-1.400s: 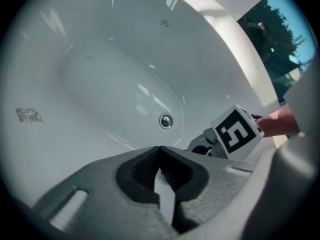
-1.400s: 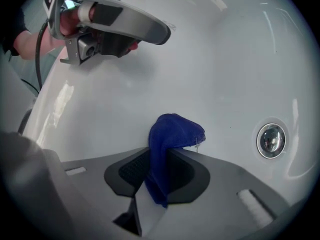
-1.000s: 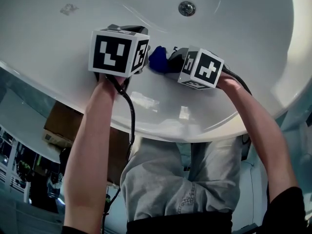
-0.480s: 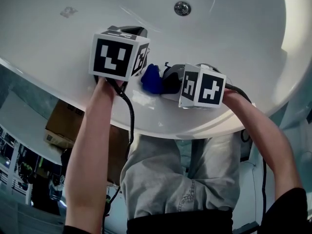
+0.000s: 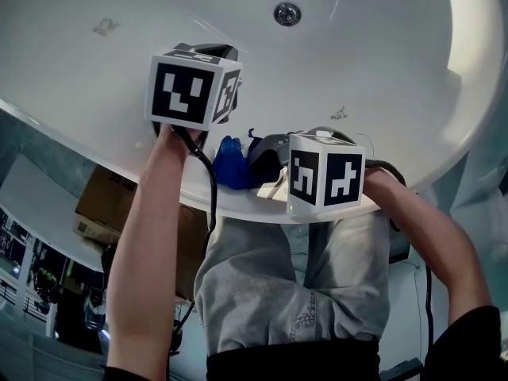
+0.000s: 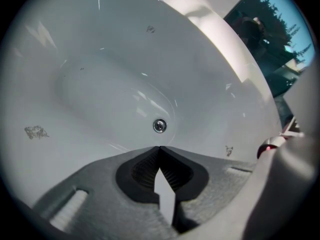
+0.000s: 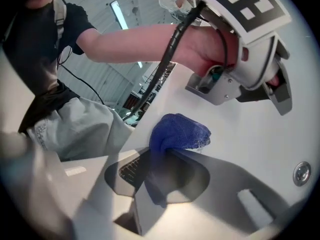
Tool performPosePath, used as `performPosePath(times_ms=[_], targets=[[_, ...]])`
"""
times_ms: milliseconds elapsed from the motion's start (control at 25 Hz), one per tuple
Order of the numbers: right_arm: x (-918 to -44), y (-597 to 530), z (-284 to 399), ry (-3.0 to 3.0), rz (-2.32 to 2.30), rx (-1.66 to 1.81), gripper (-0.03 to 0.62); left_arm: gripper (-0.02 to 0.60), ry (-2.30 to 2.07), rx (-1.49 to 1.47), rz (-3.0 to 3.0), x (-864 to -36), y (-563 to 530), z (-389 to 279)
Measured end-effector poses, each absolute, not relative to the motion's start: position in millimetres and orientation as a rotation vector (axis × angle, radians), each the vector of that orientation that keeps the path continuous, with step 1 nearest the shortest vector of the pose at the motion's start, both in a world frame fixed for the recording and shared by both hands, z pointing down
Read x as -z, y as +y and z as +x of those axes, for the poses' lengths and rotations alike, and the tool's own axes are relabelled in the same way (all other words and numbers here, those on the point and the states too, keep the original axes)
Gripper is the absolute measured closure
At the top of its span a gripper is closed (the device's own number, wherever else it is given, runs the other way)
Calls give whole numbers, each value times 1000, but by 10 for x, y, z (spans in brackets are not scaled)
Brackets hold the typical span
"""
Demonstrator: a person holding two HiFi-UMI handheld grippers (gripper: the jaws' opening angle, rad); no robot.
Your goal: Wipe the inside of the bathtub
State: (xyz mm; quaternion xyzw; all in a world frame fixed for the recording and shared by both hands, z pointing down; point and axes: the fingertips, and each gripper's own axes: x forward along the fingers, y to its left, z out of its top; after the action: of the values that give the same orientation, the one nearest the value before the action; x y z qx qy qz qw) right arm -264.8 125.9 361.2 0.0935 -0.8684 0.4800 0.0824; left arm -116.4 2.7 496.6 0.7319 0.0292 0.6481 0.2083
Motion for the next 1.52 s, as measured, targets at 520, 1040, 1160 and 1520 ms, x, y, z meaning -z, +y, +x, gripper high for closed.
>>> performPosePath(times_ms=[520,1040,1160,1520], targets=[[-3137,1353,-2721,-2716,69,-1475,493,577,96,-1809,2028,-4987,47,-1079],[-3600,1175,-2218,-2639,272,-1517,491,577,93,-1806,2027,-5055,44,-927],[-3821,1151,-2106,-2581,312,-1481,491,577,130,-1839,2053,-5072,70,-917],[-4473,1114,-1607,-2408,465,-1462,491,577,100,-1787,2028,-5129,23,-809]])
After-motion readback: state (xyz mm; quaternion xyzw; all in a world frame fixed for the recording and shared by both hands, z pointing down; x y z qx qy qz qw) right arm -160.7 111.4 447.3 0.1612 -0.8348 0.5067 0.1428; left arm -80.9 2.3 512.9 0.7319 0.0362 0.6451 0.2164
